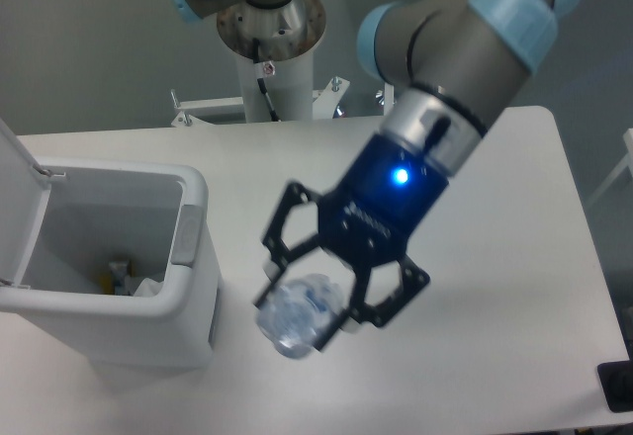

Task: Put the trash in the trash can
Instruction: 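Lift the bottle and swing it over the trash bin, then lower the bottle into the bin and open the gripper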

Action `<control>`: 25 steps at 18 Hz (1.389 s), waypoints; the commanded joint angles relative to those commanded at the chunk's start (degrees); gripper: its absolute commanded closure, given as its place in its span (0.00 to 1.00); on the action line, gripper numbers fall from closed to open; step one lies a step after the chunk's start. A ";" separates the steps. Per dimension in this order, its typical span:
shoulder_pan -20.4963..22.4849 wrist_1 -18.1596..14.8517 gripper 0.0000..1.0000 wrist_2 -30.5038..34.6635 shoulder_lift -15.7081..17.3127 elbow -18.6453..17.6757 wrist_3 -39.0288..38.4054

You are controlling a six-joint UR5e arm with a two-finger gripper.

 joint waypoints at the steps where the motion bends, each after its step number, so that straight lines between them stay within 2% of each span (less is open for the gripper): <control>1: 0.09 0.00 0.61 -2.03 0.35 -0.09 -1.05; 6: -0.35 0.00 0.61 -3.98 2.03 -0.70 -5.53; 9: -2.45 0.00 0.60 -4.33 2.29 -1.14 -6.95; 13: -6.05 1.23 0.59 -4.25 2.73 -5.53 -6.51; 17: -8.70 1.75 0.58 -3.54 5.19 -10.98 -6.34; 20: -9.05 3.60 0.55 -3.46 5.19 -12.39 -5.46; 25: -9.93 3.96 0.49 -2.32 6.42 -17.66 4.28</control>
